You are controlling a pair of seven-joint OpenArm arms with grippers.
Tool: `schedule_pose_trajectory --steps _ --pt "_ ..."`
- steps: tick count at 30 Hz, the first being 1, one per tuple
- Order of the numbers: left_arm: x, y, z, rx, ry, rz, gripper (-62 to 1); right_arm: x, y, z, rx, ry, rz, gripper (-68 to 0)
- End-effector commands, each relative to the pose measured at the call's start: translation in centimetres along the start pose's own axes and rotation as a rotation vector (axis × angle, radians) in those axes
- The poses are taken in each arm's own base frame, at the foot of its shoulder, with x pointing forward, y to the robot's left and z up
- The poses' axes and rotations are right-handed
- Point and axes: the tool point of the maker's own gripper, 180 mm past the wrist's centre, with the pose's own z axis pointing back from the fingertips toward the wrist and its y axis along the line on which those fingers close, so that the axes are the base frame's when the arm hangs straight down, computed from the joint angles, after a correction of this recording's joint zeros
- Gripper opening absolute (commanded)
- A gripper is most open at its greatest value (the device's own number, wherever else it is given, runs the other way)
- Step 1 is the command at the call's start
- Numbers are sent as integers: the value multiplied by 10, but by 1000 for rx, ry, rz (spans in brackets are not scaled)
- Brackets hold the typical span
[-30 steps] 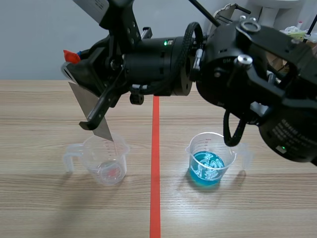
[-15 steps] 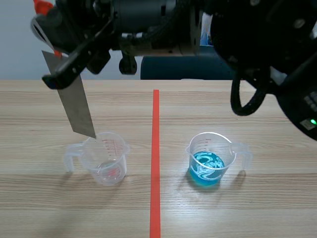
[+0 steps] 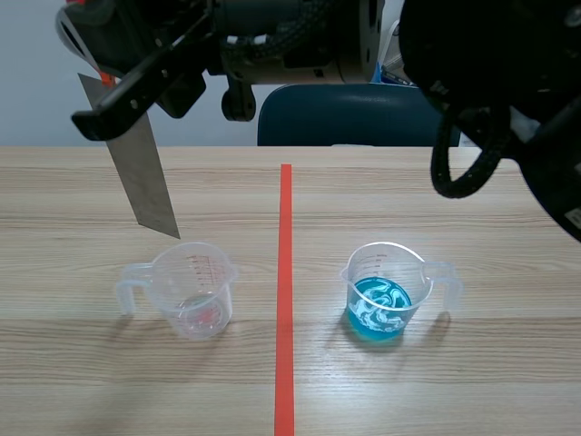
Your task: Do the redox reaction experiment
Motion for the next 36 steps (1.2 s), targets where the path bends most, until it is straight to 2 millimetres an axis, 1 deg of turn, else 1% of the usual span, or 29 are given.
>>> schedule_pose_trajectory --steps 1,9,36 --pt "9 4 -1 15 -38 -9 14 9 -3 0 -4 -28 11 -667" --pt "17 4 -1 14 -84 -9 14 9 -3 0 -4 -27 11 -667" --pt "17 4 -1 14 -83 -10 14 9 -3 0 -4 -32 9 -667"
